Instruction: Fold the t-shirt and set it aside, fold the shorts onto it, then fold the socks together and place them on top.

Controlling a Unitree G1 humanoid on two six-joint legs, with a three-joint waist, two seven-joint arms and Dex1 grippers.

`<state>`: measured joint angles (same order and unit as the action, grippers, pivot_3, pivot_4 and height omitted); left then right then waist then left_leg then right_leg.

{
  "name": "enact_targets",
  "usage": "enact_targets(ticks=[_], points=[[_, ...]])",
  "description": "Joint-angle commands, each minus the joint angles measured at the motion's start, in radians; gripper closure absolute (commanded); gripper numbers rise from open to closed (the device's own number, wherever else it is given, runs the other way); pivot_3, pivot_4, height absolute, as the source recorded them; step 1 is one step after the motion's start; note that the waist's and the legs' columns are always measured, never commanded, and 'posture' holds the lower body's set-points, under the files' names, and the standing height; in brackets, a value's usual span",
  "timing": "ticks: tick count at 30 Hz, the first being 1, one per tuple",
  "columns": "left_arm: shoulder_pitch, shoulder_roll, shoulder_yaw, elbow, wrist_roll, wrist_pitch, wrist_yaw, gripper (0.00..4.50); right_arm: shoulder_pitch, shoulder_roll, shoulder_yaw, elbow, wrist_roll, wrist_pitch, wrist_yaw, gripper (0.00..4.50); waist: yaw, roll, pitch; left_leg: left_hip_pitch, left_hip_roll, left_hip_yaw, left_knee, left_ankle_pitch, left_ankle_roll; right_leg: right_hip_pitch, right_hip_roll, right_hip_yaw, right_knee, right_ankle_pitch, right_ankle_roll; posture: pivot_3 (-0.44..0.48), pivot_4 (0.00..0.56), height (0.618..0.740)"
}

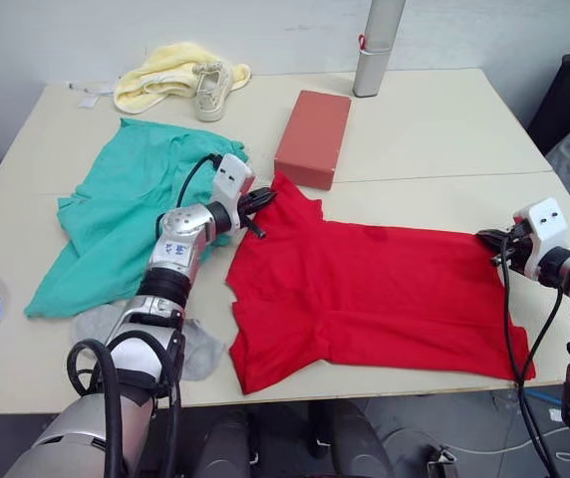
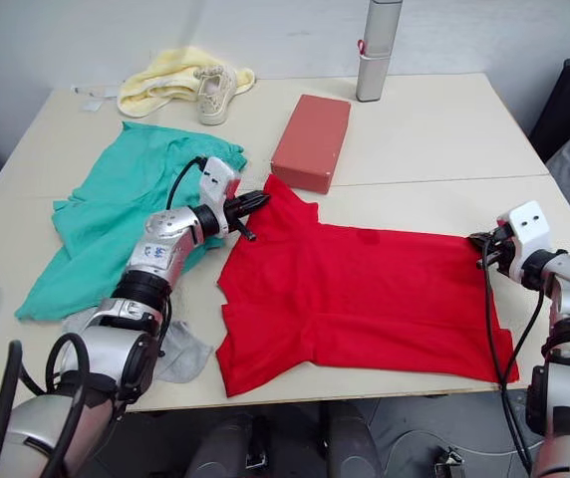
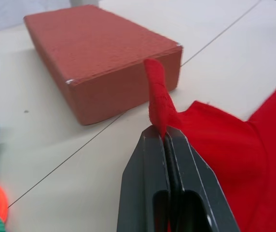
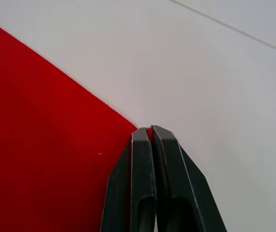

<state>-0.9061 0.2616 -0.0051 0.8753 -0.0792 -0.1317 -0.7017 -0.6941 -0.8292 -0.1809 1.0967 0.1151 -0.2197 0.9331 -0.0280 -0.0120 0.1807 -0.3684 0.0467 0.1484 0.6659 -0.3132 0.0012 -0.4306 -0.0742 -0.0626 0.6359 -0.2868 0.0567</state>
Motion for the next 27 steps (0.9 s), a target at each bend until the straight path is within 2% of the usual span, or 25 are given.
enact_targets(ticks=[1,8,13,22,26,27], points=[[0.025,0.032,-0.006,-0.032,0.005,-0.126,-0.063,4.5,0.039,-0.046,-0.056,-0.059,0.047,-0.139,0.06,4.48,0.0,0.0,0.0,0.0,0.0,0.0,0.0,0.0,0.0,0.0,0.0,0.0,0.0,0.0,0.0,0.0,0.15,0.74],[0.113,0.08,-0.024,-0.045,0.047,-0.364,-0.07,4.5,0.192,-0.054,-0.12,-0.114,0.115,-0.276,0.14,4.48,0.001,0.0,0.0,0.001,0.0,0.0,0.0,0.0,0.0,0.001,0.0,0.001,0.0,0.0,0.0,0.0,0.15,0.74],[0.176,0.102,-0.035,-0.087,0.06,-0.423,-0.067,4.5,0.275,-0.044,-0.14,-0.145,0.141,-0.345,0.173,4.48,0.001,0.0,0.0,0.001,0.0,-0.002,0.0,0.0,0.001,0.001,-0.001,0.002,0.0,0.0,0.0,0.0,0.15,0.74],[0.241,0.128,-0.04,-0.132,0.064,-0.41,-0.063,4.5,0.346,-0.012,-0.122,-0.165,0.141,-0.373,0.165,4.48,0.001,0.0,0.0,0.003,0.0,-0.003,0.0,-0.001,0.001,0.001,-0.001,0.004,0.001,0.0,0.0,0.0,0.15,0.74],[0.266,0.126,-0.035,-0.179,0.011,-0.317,-0.125,4.5,0.389,-0.001,-0.125,-0.237,0.205,-0.25,0.253,4.48,0.001,0.0,0.0,0.003,0.0,-0.004,0.0,-0.001,0.001,0.001,-0.001,0.005,0.001,0.0,0.0,0.0,0.15,0.74],[0.272,0.132,-0.034,-0.198,0.003,-0.287,-0.14,4.1,0.403,-0.004,-0.132,-0.262,0.219,-0.231,0.263,4.07,0.001,0.0,0.0,0.003,0.0,-0.004,0.0,-0.001,0.001,0.001,-0.001,0.005,0.001,0.0,0.0,0.0,0.15,0.74]])
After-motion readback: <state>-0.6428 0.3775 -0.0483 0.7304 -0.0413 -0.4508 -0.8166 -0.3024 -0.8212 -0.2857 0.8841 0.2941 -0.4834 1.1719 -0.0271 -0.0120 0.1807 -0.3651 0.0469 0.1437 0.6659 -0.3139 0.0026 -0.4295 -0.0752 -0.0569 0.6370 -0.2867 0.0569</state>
